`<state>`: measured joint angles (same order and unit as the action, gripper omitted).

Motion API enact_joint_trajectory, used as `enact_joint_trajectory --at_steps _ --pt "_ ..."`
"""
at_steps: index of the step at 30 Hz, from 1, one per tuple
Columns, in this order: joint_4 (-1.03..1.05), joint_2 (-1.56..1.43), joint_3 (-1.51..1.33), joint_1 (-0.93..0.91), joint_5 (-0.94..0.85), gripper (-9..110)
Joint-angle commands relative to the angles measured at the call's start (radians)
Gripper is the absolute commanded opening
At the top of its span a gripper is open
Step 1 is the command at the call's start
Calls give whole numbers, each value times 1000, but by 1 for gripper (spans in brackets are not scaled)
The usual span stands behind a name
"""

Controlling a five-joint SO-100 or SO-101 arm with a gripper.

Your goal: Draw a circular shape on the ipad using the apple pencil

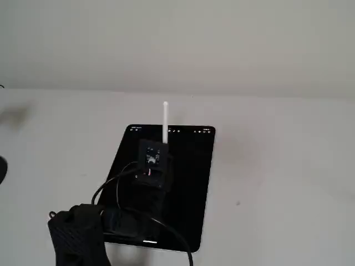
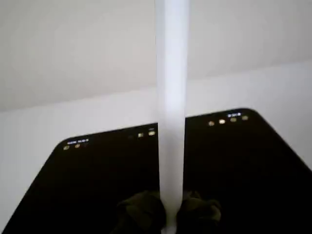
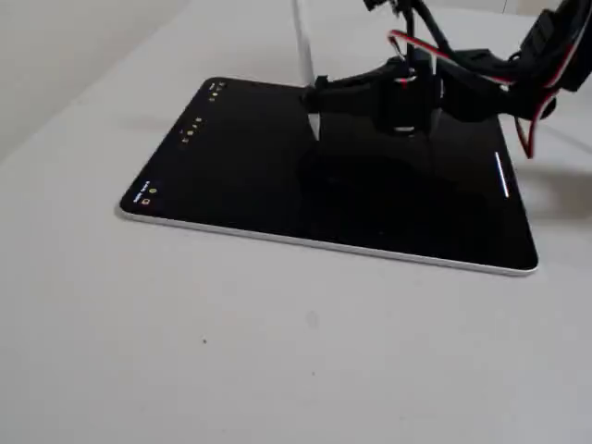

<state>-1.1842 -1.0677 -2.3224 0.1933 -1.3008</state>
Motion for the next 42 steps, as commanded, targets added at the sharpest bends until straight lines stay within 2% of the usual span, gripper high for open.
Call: enact_joint_trajectory --at_steps 1,20,42 --pt "-38 -21 2 34 -11 0" --pt "-31 -187 -189 49 -34 0" --pt "-137 37 -21 -64 -100 0"
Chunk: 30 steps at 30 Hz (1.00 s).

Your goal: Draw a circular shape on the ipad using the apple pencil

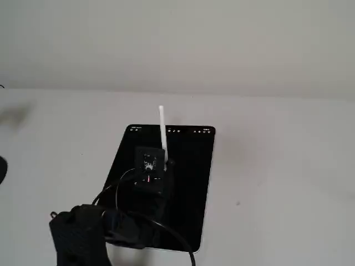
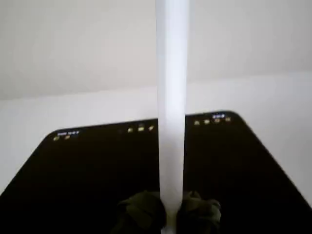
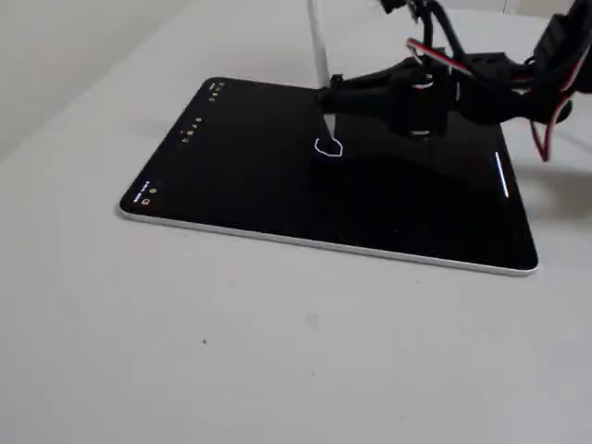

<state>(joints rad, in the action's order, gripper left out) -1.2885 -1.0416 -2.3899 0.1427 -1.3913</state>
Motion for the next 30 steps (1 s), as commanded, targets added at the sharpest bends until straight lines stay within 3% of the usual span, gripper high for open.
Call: enact_joint_trajectory --at_steps 1,30 --pt "-38 15 54 -11 -8 0" --pt "-80 58 127 60 -2 0"
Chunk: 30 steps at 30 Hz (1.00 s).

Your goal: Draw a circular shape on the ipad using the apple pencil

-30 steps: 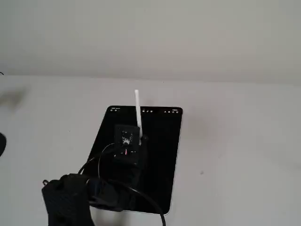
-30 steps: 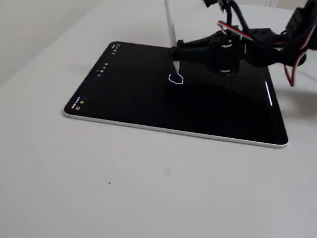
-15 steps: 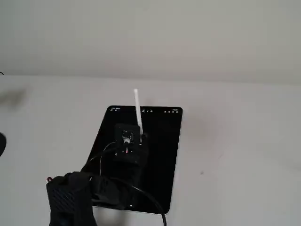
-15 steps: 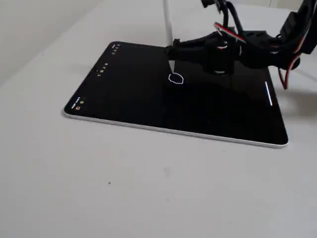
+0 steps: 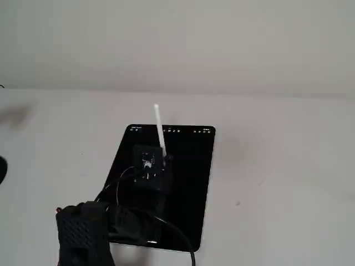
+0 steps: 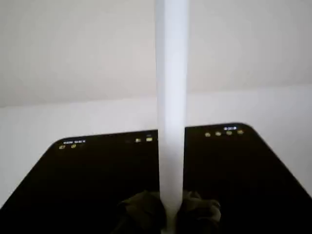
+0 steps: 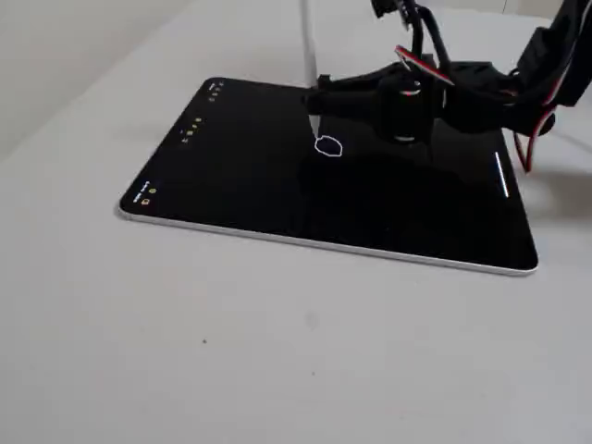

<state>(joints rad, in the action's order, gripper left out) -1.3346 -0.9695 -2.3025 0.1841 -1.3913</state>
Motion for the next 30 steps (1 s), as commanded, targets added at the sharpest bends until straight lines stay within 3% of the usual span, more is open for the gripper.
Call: enact_joint_trajectory --at_steps 1,8,14,23,30 --pt "-34 -29 32 17 11 0" --pt "169 -407 -81 -31 356 0" --pt "726 -833 -54 -98 847 0" --pt "1434 -1304 -25 -101 1305 0" --pt "1864 -1631 -37 -91 1436 0"
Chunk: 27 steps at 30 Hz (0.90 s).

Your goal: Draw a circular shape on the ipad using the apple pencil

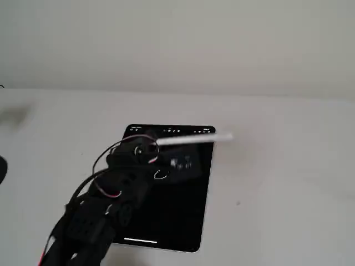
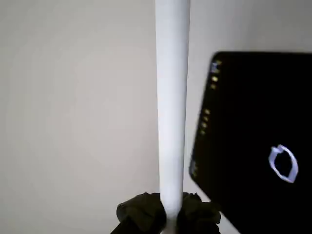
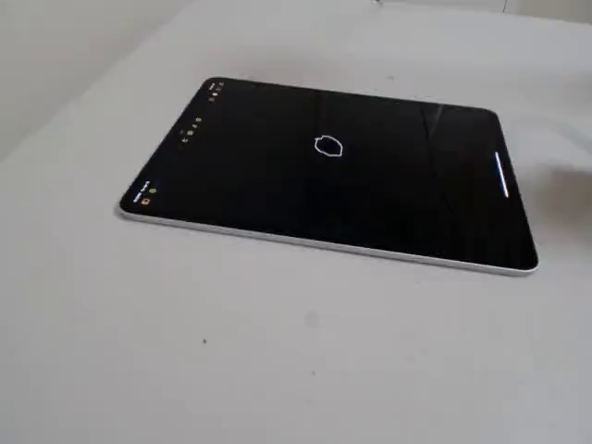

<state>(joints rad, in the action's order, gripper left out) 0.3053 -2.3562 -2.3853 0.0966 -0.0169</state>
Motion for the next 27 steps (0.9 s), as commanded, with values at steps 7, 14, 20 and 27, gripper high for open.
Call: enact_joint_trajectory --at_steps 7,14,20,27 --pt "405 -506 -81 -14 55 0" --pt "532 -747 -219 -28 26 0" --pt "646 -963 -396 -51 -6 0" --pt "675 -968 -571 -26 -12 0"
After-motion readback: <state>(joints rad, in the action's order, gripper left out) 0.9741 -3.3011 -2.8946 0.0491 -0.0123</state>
